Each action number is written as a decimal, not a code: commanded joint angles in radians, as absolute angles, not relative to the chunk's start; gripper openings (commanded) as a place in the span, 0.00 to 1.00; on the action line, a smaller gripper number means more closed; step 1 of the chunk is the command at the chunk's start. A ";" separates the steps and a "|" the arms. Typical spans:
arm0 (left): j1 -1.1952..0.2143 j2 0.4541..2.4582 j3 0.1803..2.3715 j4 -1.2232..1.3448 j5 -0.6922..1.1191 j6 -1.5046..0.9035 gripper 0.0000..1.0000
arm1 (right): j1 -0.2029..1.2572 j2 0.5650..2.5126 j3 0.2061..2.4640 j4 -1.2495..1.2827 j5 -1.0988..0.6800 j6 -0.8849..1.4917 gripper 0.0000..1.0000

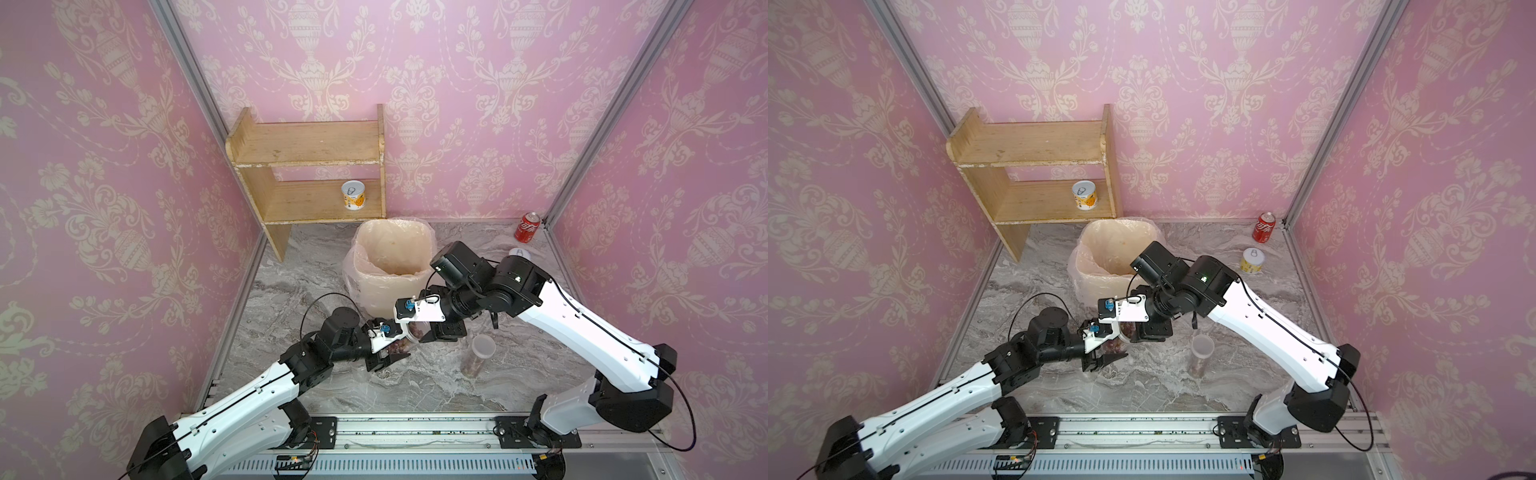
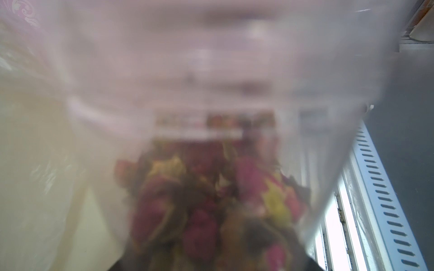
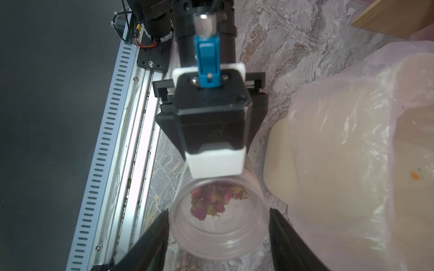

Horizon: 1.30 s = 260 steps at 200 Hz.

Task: Empty the moldy dried flower tea in the jars
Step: Unscrew the lid from the jar.

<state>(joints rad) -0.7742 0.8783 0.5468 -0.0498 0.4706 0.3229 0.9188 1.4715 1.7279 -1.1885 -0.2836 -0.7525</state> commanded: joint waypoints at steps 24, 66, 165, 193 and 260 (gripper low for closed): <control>-0.764 0.867 0.549 0.066 0.469 0.277 0.28 | 0.941 1.461 1.740 -1.128 -0.369 -0.638 0.93; -0.764 0.860 0.543 0.064 0.363 0.312 0.28 | 0.894 1.292 1.614 -0.888 -0.414 -0.177 1.00; -0.764 0.871 0.572 0.010 0.255 0.388 0.27 | 0.808 1.375 1.640 -1.063 -0.254 0.592 0.93; -0.764 0.882 0.583 -0.014 0.250 0.400 0.26 | 0.807 1.383 1.607 -1.016 -0.288 0.628 0.93; -0.765 0.882 0.582 -0.012 0.250 0.399 0.26 | 0.808 1.436 1.605 -0.989 -0.335 0.626 0.88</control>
<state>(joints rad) -0.7742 0.8799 0.5472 -0.0086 0.2588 0.3798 0.8066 1.4086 1.6104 -0.9997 -0.3103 0.6075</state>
